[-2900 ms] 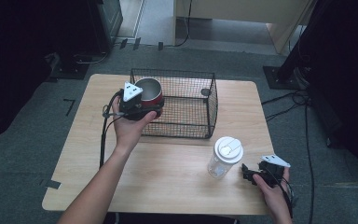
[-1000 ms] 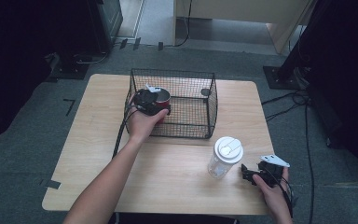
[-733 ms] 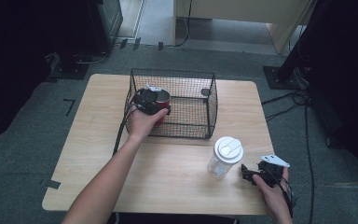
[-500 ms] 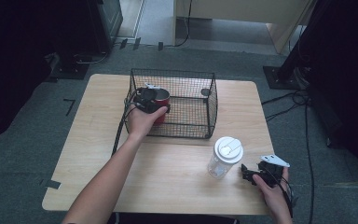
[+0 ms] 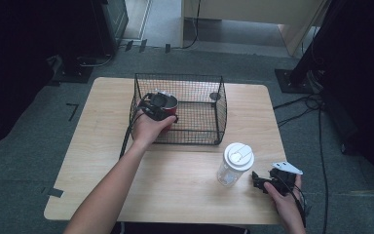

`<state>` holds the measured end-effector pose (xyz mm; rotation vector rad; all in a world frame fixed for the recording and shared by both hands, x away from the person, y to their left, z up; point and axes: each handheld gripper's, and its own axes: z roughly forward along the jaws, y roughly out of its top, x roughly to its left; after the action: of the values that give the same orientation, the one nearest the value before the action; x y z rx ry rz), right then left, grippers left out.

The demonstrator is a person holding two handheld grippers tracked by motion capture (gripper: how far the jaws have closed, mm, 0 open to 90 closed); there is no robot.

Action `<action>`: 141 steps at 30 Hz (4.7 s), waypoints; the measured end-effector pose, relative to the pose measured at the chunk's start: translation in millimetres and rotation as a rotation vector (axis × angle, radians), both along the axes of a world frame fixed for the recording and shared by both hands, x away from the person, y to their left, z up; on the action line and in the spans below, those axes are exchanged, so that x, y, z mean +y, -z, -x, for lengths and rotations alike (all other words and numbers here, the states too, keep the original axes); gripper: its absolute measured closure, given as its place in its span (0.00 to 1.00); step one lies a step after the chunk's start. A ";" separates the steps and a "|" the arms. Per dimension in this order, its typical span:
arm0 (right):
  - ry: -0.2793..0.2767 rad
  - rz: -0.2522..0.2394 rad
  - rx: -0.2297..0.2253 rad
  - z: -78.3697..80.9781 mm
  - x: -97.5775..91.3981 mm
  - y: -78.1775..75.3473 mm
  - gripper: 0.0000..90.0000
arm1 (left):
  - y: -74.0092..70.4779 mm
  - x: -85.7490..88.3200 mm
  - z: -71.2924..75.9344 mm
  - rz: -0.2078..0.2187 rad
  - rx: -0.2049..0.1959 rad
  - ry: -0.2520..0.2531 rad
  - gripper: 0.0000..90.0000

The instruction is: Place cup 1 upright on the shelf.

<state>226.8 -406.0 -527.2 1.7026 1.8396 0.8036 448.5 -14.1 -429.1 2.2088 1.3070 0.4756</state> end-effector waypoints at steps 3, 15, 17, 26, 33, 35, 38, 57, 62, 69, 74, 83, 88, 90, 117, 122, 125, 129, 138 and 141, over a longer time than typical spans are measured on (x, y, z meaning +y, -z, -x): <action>0.000 0.000 0.000 0.0 0.0 0.0 0.01 | -2.0 0.4 1.7 -0.005 -0.006 0.001 0.08; 0.000 0.000 0.000 0.0 0.0 0.0 0.01 | -7.3 2.7 12.2 -0.007 -0.040 -0.010 0.07; 0.000 0.000 0.000 0.0 0.0 -0.1 0.01 | -5.3 6.3 12.8 0.004 -0.045 -0.008 0.07; 0.000 0.000 0.001 0.0 0.0 -0.1 0.01 | -2.8 12.5 13.4 0.015 -0.085 0.042 0.08; 0.000 0.000 0.000 0.0 0.0 0.0 0.01 | -1.2 12.9 11.4 0.018 -0.106 0.060 0.08; 0.000 0.000 0.001 0.0 0.0 -0.1 0.01 | -1.2 13.8 11.3 0.016 -0.106 0.061 0.08; 0.000 0.000 0.000 0.0 0.0 0.0 0.01 | -1.5 13.2 12.6 0.011 -0.104 0.060 0.08; 0.000 0.000 0.001 0.0 0.0 -0.1 0.01 | -12.6 10.8 21.0 -0.036 -0.130 0.041 0.04; 0.000 0.000 0.001 0.0 0.0 -0.1 0.01 | -14.9 7.5 24.6 -0.065 -0.144 0.043 0.03; 0.000 0.000 0.000 0.0 0.0 0.0 0.01 | -19.7 7.0 28.1 -0.065 -0.159 0.048 0.03; 0.000 0.000 0.000 0.0 0.0 0.0 0.01 | -25.1 7.5 32.4 -0.063 -0.187 0.050 0.03; 0.000 0.000 0.000 0.0 0.0 0.0 0.01 | -39.4 12.7 40.2 -0.018 -0.240 0.060 0.03; 0.000 0.000 0.001 0.0 0.0 -0.1 0.01 | -47.6 17.8 45.1 0.031 -0.265 0.067 0.03; 0.000 0.000 0.001 0.0 0.0 -0.1 0.01 | -51.5 19.4 47.7 0.055 -0.280 0.068 0.03; 0.000 0.000 0.001 0.0 0.1 0.0 0.01 | -68.3 76.8 100.4 0.177 -0.372 0.033 0.03; 0.000 0.000 0.001 0.0 0.0 -0.1 0.01 | -63.1 89.0 109.6 0.190 -0.374 0.027 0.03; 0.000 0.000 0.000 0.0 0.1 0.0 0.01 | -59.9 96.9 115.0 0.197 -0.379 0.016 0.03; 0.000 0.000 0.000 0.0 0.0 0.0 0.01 | -52.7 107.4 121.2 0.205 -0.377 -0.002 0.03; 0.000 0.000 0.001 0.0 0.1 -0.1 0.01 | -36.4 129.2 135.4 0.216 -0.367 -0.041 0.03; 0.000 0.000 0.001 0.0 0.0 -0.1 0.00 | -29.7 137.5 140.3 0.216 -0.361 -0.054 0.03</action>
<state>226.8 -406.0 -527.2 1.7032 1.8400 0.8031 308.2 123.4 -399.4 1.8135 1.1651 0.6839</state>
